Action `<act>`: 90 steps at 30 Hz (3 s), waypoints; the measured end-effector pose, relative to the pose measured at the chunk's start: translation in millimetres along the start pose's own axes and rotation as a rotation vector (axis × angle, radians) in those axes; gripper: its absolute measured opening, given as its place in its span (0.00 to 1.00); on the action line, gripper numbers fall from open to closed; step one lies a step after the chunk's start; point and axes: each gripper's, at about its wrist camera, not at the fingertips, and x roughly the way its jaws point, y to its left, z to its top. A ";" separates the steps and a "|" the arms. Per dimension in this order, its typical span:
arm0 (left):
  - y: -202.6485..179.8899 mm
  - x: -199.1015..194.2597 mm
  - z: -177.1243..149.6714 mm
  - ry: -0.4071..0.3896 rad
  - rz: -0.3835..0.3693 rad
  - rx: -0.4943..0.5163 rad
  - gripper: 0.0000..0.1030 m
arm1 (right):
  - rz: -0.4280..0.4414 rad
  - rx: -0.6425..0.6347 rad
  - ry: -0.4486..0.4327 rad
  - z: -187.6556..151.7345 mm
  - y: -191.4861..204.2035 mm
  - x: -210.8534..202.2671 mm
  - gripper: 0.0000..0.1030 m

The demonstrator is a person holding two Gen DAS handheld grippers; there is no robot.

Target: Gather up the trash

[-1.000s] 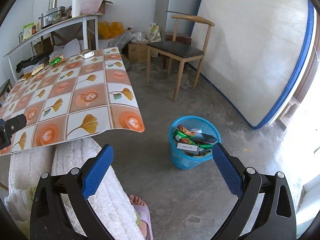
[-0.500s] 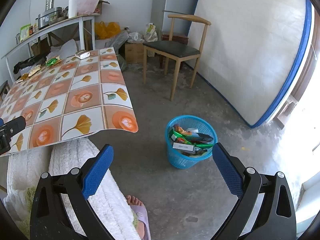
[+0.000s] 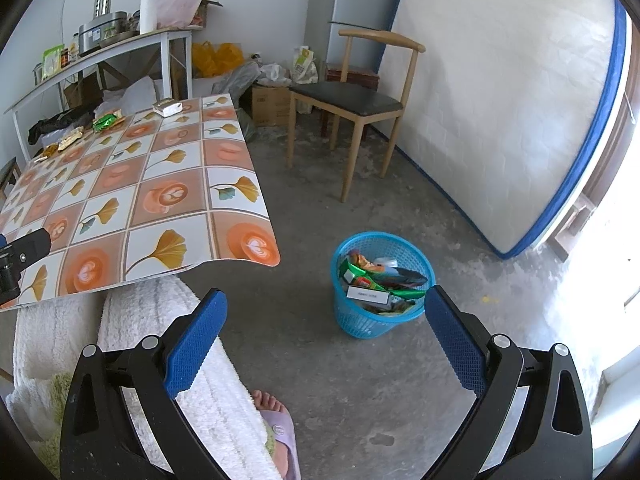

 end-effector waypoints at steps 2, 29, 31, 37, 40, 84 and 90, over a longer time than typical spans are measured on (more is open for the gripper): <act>0.3 0.1 -0.1 -0.001 0.000 -0.003 0.95 | 0.001 0.000 0.000 0.3 -0.2 0.1 0.92; 5.6 -2.7 -1.4 -0.002 0.003 -0.017 0.95 | 0.002 -0.008 -0.004 2.1 0.8 0.6 0.92; 5.7 -2.5 -1.5 -0.003 0.003 -0.018 0.95 | 0.002 -0.009 -0.004 2.0 1.0 0.4 0.92; 6.5 -4.3 -2.2 -0.004 0.006 -0.021 0.95 | 0.001 -0.009 -0.005 2.0 0.8 0.3 0.92; 6.3 -4.1 -2.3 -0.004 0.006 -0.021 0.95 | 0.002 -0.008 -0.005 2.0 0.5 0.3 0.92; 6.3 -4.5 -2.0 -0.004 0.005 -0.022 0.95 | -0.001 -0.005 -0.006 6.5 6.4 -3.4 0.92; 6.1 -4.4 -2.1 -0.004 0.005 -0.023 0.95 | 0.000 -0.002 -0.005 6.4 6.9 -3.8 0.92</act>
